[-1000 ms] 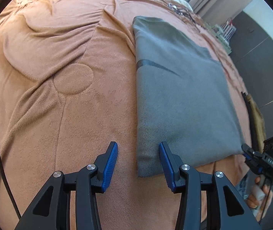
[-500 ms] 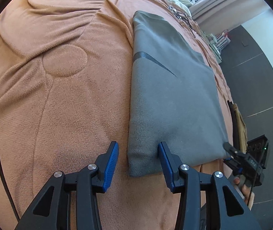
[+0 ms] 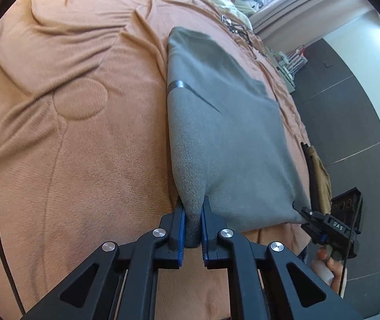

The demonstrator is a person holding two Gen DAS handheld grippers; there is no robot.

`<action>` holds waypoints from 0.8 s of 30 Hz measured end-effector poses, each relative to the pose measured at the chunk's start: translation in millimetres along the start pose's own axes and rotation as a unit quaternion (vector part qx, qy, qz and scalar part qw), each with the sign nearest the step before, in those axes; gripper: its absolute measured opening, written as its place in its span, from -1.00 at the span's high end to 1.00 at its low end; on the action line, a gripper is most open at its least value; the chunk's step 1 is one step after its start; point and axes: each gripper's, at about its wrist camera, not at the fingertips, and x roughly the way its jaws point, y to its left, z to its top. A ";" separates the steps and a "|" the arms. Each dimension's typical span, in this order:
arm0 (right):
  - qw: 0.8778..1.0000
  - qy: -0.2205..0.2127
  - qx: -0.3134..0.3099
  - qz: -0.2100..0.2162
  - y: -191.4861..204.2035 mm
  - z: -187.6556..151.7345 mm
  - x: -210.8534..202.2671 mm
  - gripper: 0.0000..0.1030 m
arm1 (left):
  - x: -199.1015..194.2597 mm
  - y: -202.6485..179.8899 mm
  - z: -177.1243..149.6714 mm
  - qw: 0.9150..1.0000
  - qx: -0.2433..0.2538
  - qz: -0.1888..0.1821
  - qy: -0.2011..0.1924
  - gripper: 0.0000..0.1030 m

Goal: Fold small clothes
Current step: 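Grasp the folded edge of the grey shirt with both grippers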

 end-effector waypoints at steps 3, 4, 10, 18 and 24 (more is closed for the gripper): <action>1.000 0.004 -0.003 0.006 3.0 -3.4 0.9 0.79 | -11.8 -0.5 -2.0 1.000 0.004 0.002 -0.005 0.81; 1.000 0.005 -0.005 0.008 5.2 -6.3 0.7 0.79 | -15.2 0.5 -3.7 1.000 0.002 0.002 -0.005 0.82; 1.000 0.011 -0.016 0.008 12.6 -23.9 -0.5 0.79 | -35.1 4.7 -22.7 1.000 0.001 0.001 -0.006 0.82; 1.000 0.016 -0.025 0.010 14.1 -51.5 -6.0 0.80 | -55.1 4.8 -54.4 1.000 0.008 0.004 -0.005 0.82; 0.999 0.017 -0.031 0.010 18.8 -64.7 -11.6 0.80 | -69.7 7.2 -79.0 1.000 0.014 0.009 -0.005 0.82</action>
